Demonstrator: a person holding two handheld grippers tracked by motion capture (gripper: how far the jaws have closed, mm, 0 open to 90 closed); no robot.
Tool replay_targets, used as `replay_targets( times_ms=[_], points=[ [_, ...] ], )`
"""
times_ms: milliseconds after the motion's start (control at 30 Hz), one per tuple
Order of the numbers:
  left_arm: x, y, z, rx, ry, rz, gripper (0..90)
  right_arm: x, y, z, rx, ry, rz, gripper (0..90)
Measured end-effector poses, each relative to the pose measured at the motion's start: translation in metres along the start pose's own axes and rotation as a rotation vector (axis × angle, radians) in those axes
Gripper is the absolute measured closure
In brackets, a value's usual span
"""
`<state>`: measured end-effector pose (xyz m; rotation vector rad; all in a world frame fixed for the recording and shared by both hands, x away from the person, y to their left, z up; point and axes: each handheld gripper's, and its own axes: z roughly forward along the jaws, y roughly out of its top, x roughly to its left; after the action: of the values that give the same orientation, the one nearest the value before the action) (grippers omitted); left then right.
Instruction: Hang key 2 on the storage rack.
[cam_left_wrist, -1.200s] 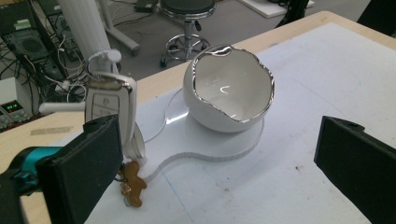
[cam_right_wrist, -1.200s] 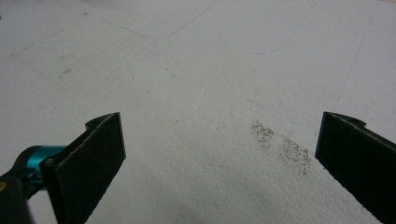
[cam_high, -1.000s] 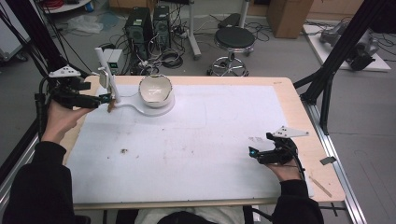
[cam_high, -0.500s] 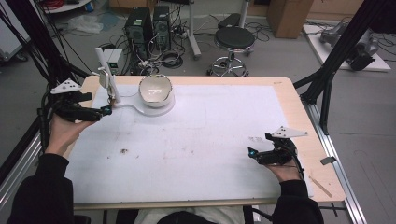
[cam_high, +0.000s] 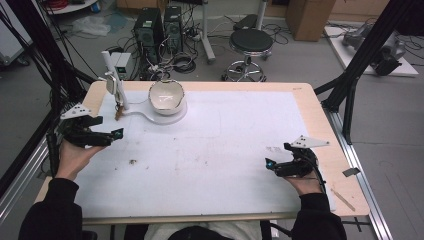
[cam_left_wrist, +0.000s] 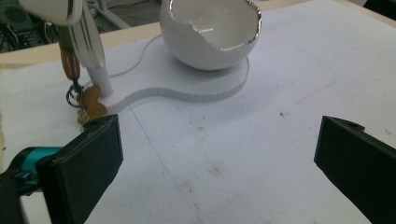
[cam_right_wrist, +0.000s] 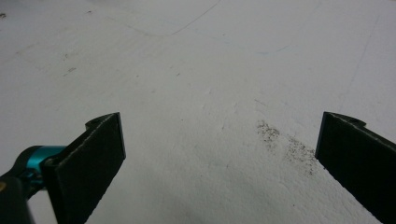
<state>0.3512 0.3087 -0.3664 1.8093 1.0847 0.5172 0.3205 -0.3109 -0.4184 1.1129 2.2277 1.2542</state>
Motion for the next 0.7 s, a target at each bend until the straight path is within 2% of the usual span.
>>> replay_targets(
  times_ms=[300, 400, 533, 633, 667, 700],
  points=[
    [-0.006, -0.021, -0.007, 0.005, 0.008, 0.011, 1.7, 0.0, 0.0, 0.0, 0.001, -0.001, -0.001, 0.5],
    [-0.008, -0.03, -0.013, -0.015, 0.013, 0.006, 1.7, 0.001, 0.0, -0.001, 0.0, 0.003, 0.001, 0.5],
    [-0.008, -0.049, -0.022, -0.013, 0.02, -0.011, 1.7, 0.001, -0.001, -0.002, -0.001, 0.0, 0.002, 0.6],
    [-0.01, -0.062, -0.027, -0.006, 0.017, -0.002, 1.7, 0.001, -0.001, -0.003, -0.001, 0.001, 0.001, 0.5],
    [-0.01, -0.062, -0.027, -0.006, 0.017, -0.002, 1.7, 0.001, -0.001, -0.003, -0.001, 0.001, 0.001, 0.5],
    [-0.013, -0.072, -0.031, -0.007, 0.021, 0.005, 1.7, 0.001, -0.001, -0.003, -0.003, -0.001, 0.001, 0.5]
  ],
)
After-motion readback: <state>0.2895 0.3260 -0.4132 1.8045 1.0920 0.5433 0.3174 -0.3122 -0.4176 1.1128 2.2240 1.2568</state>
